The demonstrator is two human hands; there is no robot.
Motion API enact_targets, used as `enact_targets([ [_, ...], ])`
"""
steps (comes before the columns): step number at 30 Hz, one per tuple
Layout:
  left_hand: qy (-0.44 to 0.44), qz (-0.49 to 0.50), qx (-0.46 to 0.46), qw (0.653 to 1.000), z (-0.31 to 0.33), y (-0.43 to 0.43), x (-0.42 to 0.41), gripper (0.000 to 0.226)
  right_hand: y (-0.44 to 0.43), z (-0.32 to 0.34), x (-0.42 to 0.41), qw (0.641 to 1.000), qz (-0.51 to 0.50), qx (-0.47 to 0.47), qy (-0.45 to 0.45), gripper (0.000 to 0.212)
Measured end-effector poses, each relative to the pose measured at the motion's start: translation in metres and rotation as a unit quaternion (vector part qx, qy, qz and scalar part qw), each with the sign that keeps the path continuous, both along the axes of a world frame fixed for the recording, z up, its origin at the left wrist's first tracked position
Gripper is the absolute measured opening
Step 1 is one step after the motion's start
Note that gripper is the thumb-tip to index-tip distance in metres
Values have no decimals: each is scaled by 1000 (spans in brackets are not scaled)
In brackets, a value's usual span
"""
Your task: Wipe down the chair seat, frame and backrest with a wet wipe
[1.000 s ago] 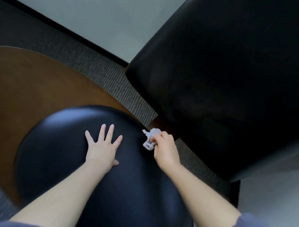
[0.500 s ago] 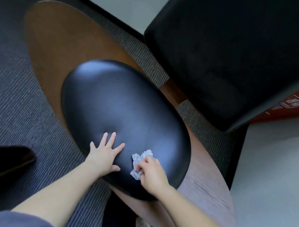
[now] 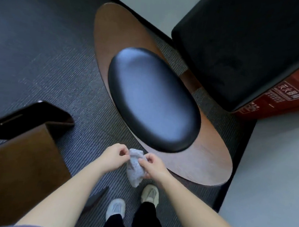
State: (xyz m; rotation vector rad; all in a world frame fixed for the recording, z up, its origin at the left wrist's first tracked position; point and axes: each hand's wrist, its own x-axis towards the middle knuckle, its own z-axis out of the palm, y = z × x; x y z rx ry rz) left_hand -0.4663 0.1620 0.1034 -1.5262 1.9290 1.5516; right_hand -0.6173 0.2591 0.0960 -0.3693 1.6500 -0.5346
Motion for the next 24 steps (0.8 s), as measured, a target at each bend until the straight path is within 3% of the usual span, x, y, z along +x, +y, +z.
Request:
enact_targets([
  [2, 2, 55, 15, 998, 8, 5, 33, 15, -2, 8, 30, 999, 22, -11, -37, 23],
  [6, 10, 156, -5, 988, 11, 16, 104, 11, -8, 15, 98, 986, 127, -88, 54, 40],
  [12, 31, 153, 62, 986, 4, 12, 235, 13, -10, -6, 220, 995, 66, -76, 27, 18],
  [18, -69, 130, -117, 982, -21, 3, 342, 3, -16, -40, 346, 998, 18, -32, -55, 13],
  [20, -114, 78, -100, 985, -36, 8, 367, 25, -14, -55, 366, 998, 29, 32, -41, 14],
  [24, -182, -73, 22, 980, -54, 28, 389, 65, 2, -69, 364, 978, 145, 110, 99, 56],
])
